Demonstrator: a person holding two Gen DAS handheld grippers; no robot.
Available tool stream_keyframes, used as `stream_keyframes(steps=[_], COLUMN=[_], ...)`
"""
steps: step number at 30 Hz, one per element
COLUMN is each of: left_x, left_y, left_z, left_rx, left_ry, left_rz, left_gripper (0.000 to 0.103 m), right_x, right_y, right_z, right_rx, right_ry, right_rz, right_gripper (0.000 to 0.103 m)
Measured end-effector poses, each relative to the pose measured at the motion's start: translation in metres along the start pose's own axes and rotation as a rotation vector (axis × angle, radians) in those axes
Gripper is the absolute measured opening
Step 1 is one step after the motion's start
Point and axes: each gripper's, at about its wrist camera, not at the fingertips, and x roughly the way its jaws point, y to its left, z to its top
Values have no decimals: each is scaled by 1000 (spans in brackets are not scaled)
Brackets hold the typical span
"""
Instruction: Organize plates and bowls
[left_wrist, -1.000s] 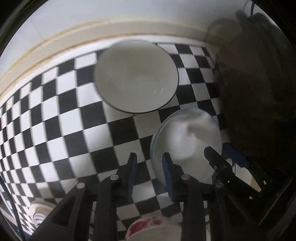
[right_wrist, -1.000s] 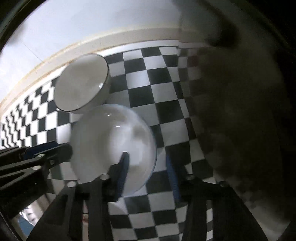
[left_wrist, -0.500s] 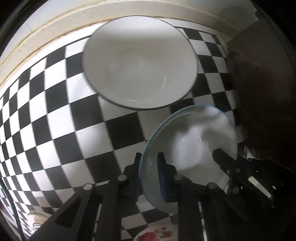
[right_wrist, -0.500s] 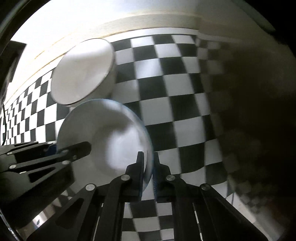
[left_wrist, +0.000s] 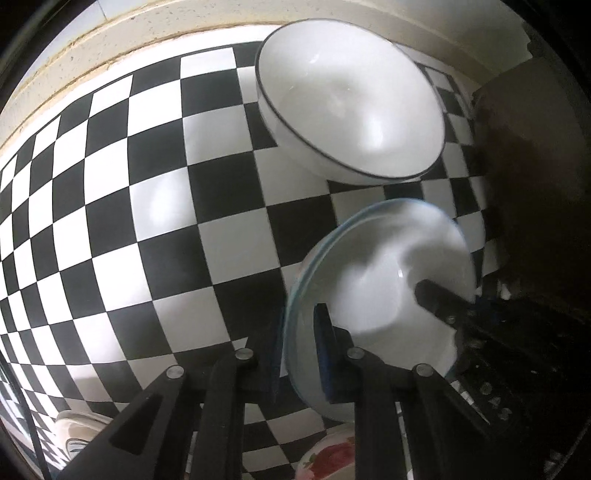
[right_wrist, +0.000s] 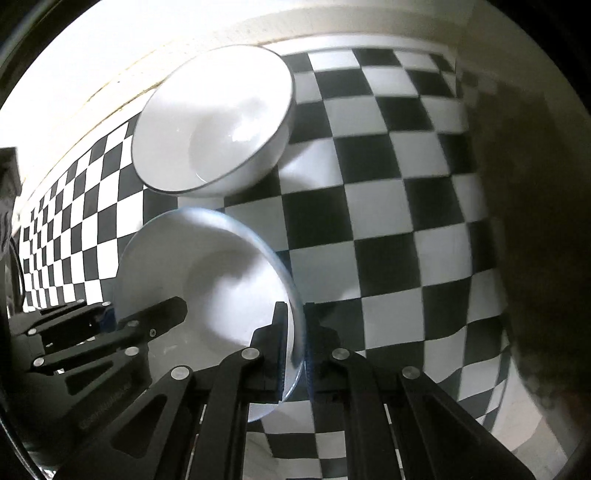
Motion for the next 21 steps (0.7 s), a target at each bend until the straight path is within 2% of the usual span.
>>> stream_keyframes(steps=[2,12,21], left_x=[-5,-47,-88], left_y=[0,-5,-21], left_z=[-2,-22,-55], left_rx=[9,30,76], left_ry=[-14,-63,-91], left_rz=[28,22,10], left_gripper=[14,14,14], right_x=[-1,-47,-94], right_y=[-1,2,5], right_z=[0,-12,-50], right_rx=[7,-5,-8], right_ry=[-1,-60,-109], right_rz=[6,25,42], right_gripper=[7,7,7])
